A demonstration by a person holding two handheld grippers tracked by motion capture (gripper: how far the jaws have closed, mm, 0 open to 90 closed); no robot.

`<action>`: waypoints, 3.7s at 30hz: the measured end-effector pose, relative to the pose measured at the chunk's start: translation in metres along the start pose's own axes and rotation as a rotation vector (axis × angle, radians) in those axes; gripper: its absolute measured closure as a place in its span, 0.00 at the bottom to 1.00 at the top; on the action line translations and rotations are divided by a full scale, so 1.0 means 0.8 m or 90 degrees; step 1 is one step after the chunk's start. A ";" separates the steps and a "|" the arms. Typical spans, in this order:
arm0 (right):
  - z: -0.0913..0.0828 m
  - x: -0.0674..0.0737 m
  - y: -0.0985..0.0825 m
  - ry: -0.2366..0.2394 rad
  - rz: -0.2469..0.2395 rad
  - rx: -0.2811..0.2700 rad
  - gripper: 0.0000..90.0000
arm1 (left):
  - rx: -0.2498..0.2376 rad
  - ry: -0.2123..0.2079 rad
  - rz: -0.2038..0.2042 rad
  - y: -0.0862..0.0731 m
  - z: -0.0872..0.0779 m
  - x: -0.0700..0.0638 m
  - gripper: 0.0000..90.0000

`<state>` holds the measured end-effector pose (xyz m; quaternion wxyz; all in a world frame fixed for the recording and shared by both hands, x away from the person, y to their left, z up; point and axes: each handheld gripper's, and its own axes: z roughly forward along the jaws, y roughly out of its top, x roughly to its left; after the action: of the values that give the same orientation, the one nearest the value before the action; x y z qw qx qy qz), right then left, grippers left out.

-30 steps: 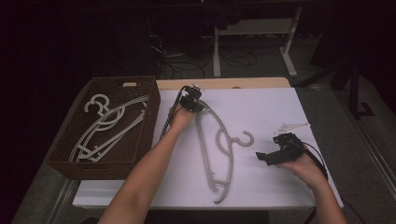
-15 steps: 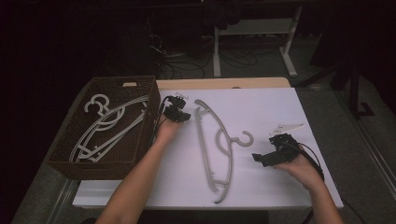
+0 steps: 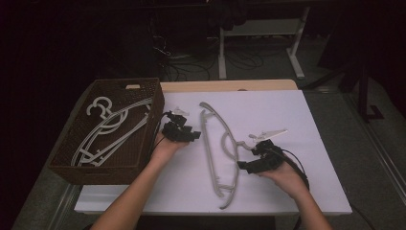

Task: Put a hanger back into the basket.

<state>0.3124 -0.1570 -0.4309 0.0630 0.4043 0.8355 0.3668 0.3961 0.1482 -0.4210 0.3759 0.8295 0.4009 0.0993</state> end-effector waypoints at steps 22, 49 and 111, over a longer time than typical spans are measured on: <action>0.048 0.031 0.015 -0.088 0.008 0.113 0.64 | -0.003 -0.050 0.037 -0.050 -0.011 -0.030 0.42; -0.011 -0.075 -0.012 -0.149 0.021 0.107 0.89 | -0.007 -0.049 0.042 -0.051 -0.014 -0.032 0.42; -0.049 -0.046 -0.038 -0.117 -0.025 0.146 0.99 | -0.025 -0.068 0.040 -0.046 -0.025 -0.029 0.39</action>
<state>0.3020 -0.2180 -0.4302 0.0999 0.4242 0.8705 0.2287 0.3493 0.1567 -0.4298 0.4101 0.8381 0.3521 0.0742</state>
